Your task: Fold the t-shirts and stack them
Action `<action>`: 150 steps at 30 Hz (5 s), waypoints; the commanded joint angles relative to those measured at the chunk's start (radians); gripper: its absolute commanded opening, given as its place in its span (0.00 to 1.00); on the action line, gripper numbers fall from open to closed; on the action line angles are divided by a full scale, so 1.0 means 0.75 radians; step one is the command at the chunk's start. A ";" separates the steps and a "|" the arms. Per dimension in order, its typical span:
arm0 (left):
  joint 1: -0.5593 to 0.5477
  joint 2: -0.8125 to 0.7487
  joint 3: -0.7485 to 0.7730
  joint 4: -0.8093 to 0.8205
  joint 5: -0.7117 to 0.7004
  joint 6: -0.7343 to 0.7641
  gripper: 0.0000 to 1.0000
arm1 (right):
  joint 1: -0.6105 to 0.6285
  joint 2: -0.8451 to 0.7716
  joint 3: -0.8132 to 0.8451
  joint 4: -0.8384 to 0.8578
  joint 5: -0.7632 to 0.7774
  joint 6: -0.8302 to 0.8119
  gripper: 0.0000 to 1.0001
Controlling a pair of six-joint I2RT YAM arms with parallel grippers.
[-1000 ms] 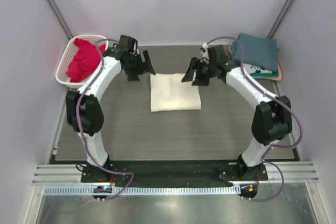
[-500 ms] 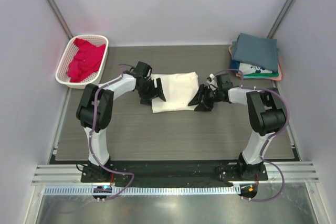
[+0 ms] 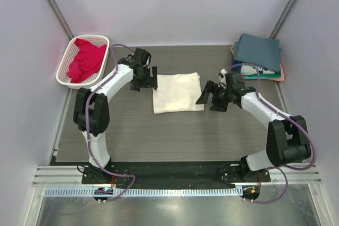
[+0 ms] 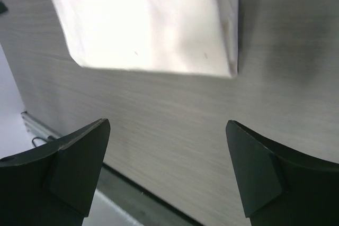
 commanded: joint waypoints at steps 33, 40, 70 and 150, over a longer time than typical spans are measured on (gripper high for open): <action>0.002 -1.329 -0.899 0.014 -0.255 -0.027 0.91 | -0.080 1.144 0.902 0.209 -0.173 -0.050 0.73; 0.002 -1.329 -0.899 0.010 -0.261 -0.025 0.91 | -0.078 1.124 0.787 0.280 -0.282 -0.024 0.62; 0.002 -1.798 -0.974 -0.056 -0.257 -0.139 0.93 | -0.407 0.729 1.723 -0.646 -0.108 -0.594 0.01; 0.006 -1.620 -0.968 -0.058 -0.178 -0.139 0.92 | -0.794 1.255 1.990 0.241 0.469 -0.919 0.08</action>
